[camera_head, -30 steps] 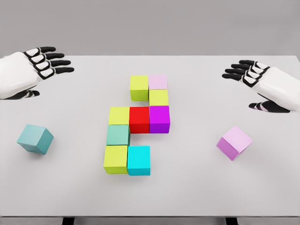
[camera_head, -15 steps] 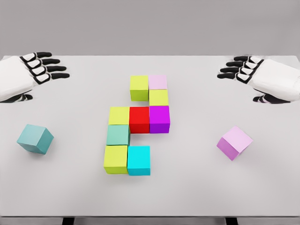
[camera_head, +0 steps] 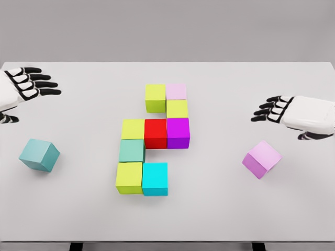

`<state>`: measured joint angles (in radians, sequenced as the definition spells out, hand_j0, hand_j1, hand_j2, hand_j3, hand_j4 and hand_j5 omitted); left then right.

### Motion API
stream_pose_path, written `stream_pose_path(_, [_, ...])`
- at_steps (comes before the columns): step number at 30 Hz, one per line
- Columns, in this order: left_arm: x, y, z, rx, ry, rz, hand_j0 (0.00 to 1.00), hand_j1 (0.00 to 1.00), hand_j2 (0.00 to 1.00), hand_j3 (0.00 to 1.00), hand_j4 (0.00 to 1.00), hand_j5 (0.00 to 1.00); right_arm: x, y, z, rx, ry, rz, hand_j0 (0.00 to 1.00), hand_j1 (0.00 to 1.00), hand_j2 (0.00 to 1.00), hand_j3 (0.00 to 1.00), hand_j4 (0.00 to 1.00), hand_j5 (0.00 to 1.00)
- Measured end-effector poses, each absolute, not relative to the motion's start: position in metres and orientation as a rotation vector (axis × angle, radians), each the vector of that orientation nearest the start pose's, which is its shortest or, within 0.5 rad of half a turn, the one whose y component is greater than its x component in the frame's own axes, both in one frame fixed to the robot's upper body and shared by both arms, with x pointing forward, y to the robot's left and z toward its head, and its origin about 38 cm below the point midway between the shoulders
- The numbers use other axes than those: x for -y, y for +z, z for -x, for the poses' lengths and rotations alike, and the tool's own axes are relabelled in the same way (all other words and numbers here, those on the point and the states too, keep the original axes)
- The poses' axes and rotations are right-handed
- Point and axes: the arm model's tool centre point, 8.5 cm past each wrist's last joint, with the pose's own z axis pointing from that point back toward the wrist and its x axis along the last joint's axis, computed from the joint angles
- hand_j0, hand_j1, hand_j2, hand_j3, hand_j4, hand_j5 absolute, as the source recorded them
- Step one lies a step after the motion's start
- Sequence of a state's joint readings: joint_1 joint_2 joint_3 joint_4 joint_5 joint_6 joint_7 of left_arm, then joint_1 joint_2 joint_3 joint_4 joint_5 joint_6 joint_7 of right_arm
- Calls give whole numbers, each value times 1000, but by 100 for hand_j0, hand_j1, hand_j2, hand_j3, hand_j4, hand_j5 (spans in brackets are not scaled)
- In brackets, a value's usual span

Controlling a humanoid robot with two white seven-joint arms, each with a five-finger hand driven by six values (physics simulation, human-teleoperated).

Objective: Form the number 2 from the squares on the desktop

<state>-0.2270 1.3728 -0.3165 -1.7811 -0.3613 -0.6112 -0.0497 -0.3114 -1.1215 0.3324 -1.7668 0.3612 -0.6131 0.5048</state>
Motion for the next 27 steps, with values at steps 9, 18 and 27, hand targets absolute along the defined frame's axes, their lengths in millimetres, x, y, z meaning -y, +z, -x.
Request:
stream_pose_path(9, [-400,307,-330,-2034,2878,900,100,100,100,100,100,100,345,226,-345,1280,2254,378,100,100,100,100,100,100])
stream_pose_path(18, [-408,298,-323,-2039,2970,832,100,100,100,100,100,100,342,216,-342,1264,2264,342,100,100,100,100,100,100])
stream_pose_path(27, [-412,282,-314,-1994,3080,746,100,100,100,100,100,100,330,202,-343,1241,2305,332,100,100,100,100,100,100])
